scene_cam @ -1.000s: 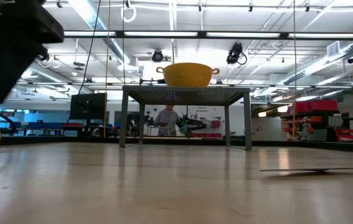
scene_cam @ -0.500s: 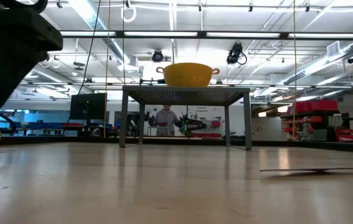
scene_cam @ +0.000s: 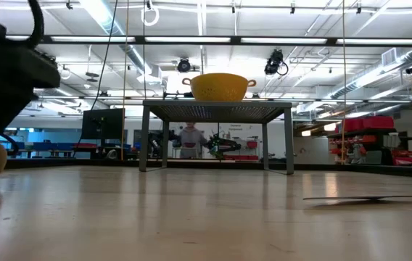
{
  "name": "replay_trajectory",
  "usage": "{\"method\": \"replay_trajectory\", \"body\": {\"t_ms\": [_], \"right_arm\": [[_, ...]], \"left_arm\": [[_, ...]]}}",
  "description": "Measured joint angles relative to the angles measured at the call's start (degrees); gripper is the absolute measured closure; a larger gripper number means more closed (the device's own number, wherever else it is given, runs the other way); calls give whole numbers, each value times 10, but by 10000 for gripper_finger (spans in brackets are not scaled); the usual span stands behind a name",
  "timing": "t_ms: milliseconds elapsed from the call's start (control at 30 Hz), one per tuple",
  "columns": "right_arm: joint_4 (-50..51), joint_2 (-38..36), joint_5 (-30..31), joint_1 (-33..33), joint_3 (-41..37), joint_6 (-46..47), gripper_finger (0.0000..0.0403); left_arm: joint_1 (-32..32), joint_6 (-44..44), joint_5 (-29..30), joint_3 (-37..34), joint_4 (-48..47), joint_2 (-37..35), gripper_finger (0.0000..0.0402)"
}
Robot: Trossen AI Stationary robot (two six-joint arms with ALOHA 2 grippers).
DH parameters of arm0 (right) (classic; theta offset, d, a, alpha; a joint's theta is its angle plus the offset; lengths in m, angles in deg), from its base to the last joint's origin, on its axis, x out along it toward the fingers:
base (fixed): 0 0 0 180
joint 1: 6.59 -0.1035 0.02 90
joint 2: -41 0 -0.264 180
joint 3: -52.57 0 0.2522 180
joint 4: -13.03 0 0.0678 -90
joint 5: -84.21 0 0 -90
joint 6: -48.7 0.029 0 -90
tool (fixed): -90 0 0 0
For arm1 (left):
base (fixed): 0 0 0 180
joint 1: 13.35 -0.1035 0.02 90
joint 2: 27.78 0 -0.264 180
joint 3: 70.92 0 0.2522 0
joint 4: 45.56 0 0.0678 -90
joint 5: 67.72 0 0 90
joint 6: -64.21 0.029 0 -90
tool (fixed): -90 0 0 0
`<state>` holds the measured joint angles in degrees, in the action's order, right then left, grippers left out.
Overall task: Pick & Place Fruit
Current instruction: Put the brown kiwi into the yellow strainer bowl on the shelf
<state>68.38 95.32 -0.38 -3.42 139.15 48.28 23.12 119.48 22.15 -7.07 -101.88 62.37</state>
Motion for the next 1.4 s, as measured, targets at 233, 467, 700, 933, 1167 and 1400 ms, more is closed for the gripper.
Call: {"method": "replay_trajectory", "body": {"t_ms": [233,467,700,933,1167,1400], "right_arm": [[0,0,0,0,0,0,385],[0,1,0,0,0,17,385],[0,1,0,0,0,17,385],[0,1,0,0,0,17,385],[0,1,0,0,0,17,385],[0,1,0,0,0,17,385]], "left_arm": [[0,-10,15,-23,15,0,60],[0,-11,14,-25,16,0,73],[0,-15,14,-25,16,0,97],[0,-25,14,-25,16,0,136],[0,-25,14,-25,16,0,147],[0,-25,14,-25,16,0,152]]}}
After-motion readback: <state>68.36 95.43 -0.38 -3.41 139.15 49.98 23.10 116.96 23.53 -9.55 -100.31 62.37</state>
